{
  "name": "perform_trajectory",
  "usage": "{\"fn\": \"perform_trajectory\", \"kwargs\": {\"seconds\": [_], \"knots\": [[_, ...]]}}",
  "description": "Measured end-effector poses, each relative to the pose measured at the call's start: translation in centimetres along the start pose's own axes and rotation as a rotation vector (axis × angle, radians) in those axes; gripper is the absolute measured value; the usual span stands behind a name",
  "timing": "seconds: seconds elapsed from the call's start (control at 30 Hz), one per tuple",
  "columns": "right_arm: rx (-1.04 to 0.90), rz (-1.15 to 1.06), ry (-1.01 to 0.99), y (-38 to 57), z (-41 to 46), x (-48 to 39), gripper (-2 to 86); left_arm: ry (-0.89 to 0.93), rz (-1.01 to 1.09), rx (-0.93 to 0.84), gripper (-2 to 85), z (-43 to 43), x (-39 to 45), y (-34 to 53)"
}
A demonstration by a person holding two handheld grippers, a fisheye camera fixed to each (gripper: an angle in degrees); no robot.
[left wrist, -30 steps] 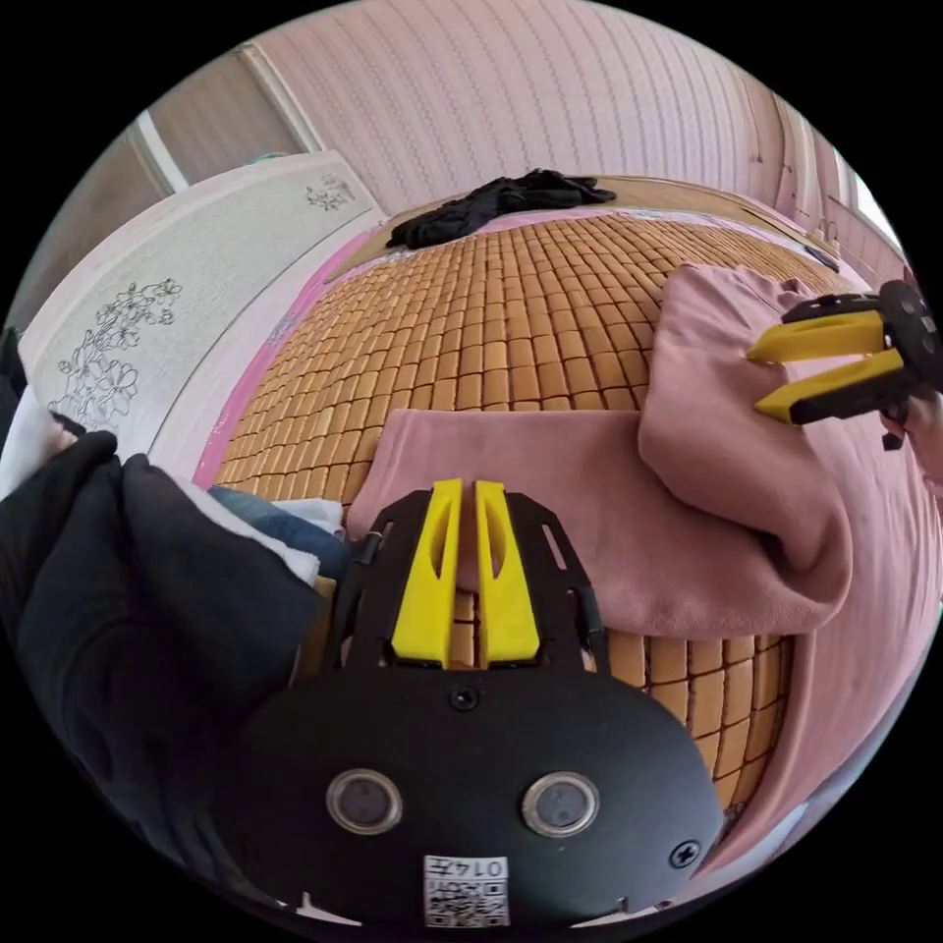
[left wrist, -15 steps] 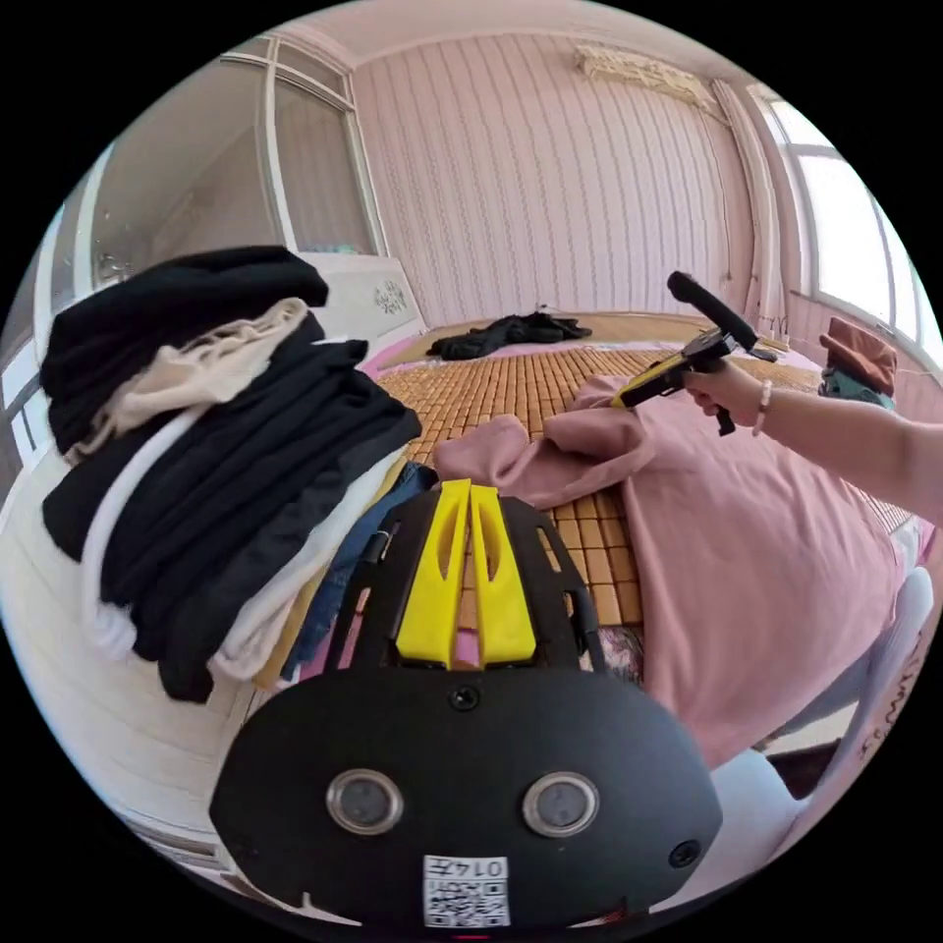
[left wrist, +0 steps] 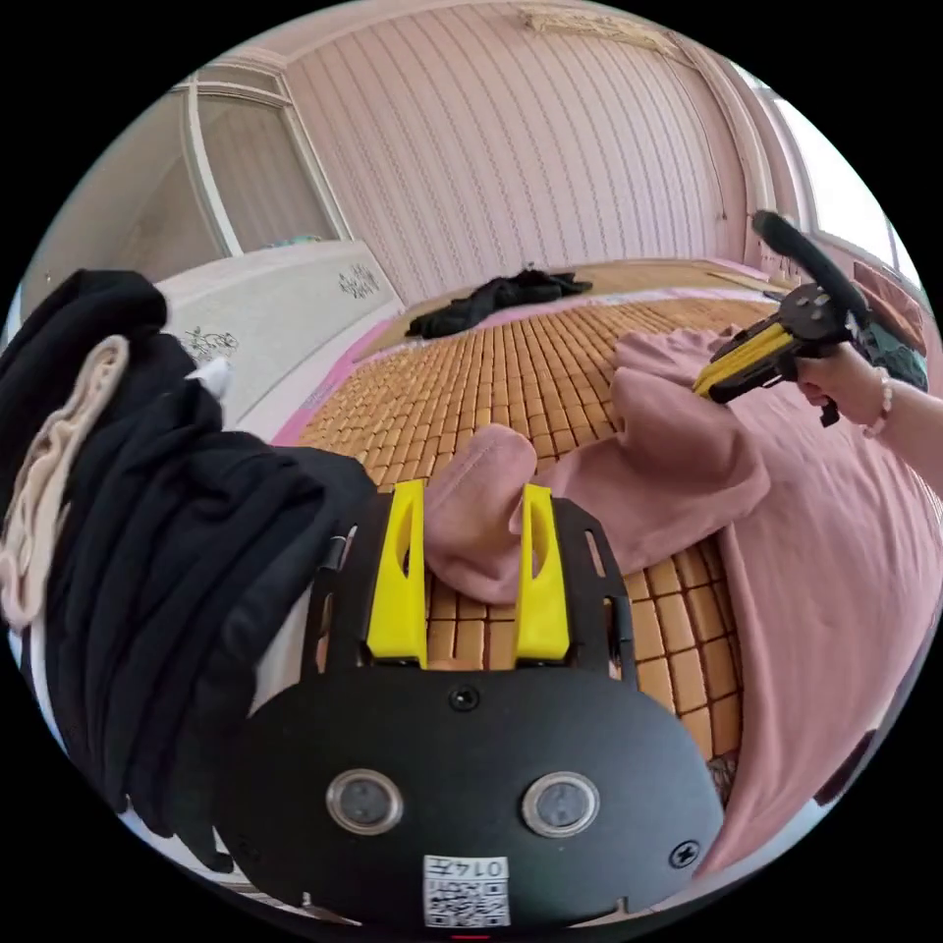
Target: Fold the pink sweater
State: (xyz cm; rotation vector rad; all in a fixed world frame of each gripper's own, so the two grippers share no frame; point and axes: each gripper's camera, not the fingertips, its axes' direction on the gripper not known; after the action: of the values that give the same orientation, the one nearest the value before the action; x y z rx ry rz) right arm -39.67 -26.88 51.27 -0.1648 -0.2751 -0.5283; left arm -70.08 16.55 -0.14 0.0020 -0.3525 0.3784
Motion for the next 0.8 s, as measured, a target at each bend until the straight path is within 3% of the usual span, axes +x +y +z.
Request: {"fn": "perform_trajectory", "kwargs": {"seconds": [0.07,0.17,0.47,0.7,0.8], "knots": [[0.005,0.004,-0.008,0.7,-0.4,0.4,1.3,0.039,-0.001,-0.172,7.8,3.7,0.0,-0.7],[0.025,0.017,-0.023,1.5,-1.4,1.1,1.3,0.126,-0.099,-0.099,3.4,1.6,-2.1,-0.1],[0.197,0.035,-0.135,1.3,-5.5,1.6,1.8,0.018,-0.351,0.264,4.1,-17.4,-4.4,14.3],[0.074,-0.011,-0.033,-0.8,-3.5,0.0,5.6,-0.095,-0.486,0.048,7.0,-10.9,-8.7,16.3],[0.106,0.078,-0.197,2.1,-7.1,2.5,8.6,-0.034,-0.456,0.057,7.7,-11.8,-8.6,17.4]]}}
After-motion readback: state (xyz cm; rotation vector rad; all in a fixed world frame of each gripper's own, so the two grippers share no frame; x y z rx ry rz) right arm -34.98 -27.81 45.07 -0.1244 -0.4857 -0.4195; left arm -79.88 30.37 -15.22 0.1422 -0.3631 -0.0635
